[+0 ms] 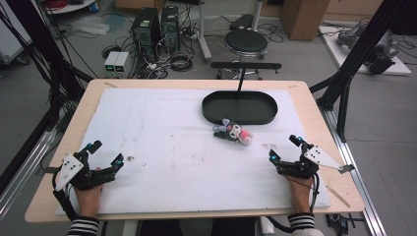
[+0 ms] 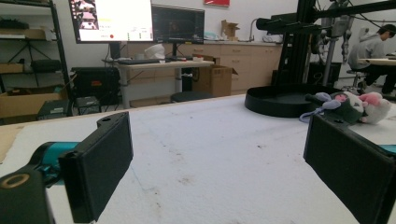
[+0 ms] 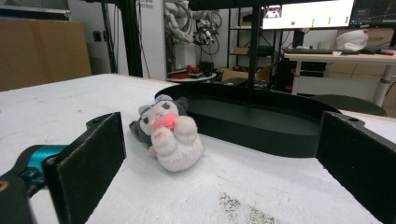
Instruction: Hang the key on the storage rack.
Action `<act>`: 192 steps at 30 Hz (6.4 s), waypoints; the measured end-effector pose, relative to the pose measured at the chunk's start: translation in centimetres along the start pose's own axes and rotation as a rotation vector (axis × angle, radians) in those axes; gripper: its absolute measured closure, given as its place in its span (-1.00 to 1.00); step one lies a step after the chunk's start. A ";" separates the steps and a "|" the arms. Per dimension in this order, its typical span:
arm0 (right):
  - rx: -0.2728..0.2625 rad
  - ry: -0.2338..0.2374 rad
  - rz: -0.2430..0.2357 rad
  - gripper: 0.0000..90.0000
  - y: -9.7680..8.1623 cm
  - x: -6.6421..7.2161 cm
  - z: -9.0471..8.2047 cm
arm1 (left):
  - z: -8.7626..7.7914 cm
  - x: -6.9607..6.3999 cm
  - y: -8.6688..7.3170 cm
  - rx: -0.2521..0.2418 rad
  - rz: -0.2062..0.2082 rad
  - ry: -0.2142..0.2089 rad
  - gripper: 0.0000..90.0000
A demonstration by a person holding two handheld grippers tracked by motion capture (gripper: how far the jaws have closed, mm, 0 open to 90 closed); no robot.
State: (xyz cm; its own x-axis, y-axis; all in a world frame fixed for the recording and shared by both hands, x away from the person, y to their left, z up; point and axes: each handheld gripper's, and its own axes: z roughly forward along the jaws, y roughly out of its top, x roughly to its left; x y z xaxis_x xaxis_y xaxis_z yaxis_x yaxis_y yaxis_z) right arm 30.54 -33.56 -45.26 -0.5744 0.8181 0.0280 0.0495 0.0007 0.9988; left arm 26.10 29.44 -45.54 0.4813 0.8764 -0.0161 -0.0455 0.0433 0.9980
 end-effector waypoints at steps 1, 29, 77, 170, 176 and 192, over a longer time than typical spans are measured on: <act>0.002 0.000 0.000 -0.98 0.0 0.0 0.0 | 0.0 0.0 0.0 0.001 0.003 -0.001 -0.81; 0.059 0.009 0.000 -0.98 0.6 -0.1 0.5 | 0.0 -0.1 0.0 0.000 0.010 -0.001 -0.81; 0.682 0.294 -0.221 -0.97 9.4 0.3 12.8 | 0.0 0.1 0.0 0.004 -0.006 0.002 -0.81; 0.740 0.216 -0.097 0.17 9.9 -1.3 13.2 | 0.1 0.1 0.0 0.010 -0.006 0.004 -0.81; 0.697 0.138 -0.061 0.17 10.6 -1.9 12.8 | 0.1 0.1 0.0 0.009 -0.006 0.004 -0.81; 0.567 0.008 0.032 0.17 13.5 -3.1 12.2 | 0.1 0.1 0.0 0.006 -0.011 0.005 -0.81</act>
State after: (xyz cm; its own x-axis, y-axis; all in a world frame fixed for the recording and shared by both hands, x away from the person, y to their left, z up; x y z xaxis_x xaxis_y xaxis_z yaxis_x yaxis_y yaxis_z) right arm 42.98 -29.01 -32.32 -0.5715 0.8184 0.0605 0.4965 0.2862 0.8195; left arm 26.23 29.50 -45.51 0.4774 0.8783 -0.0275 -0.0352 0.0504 0.9981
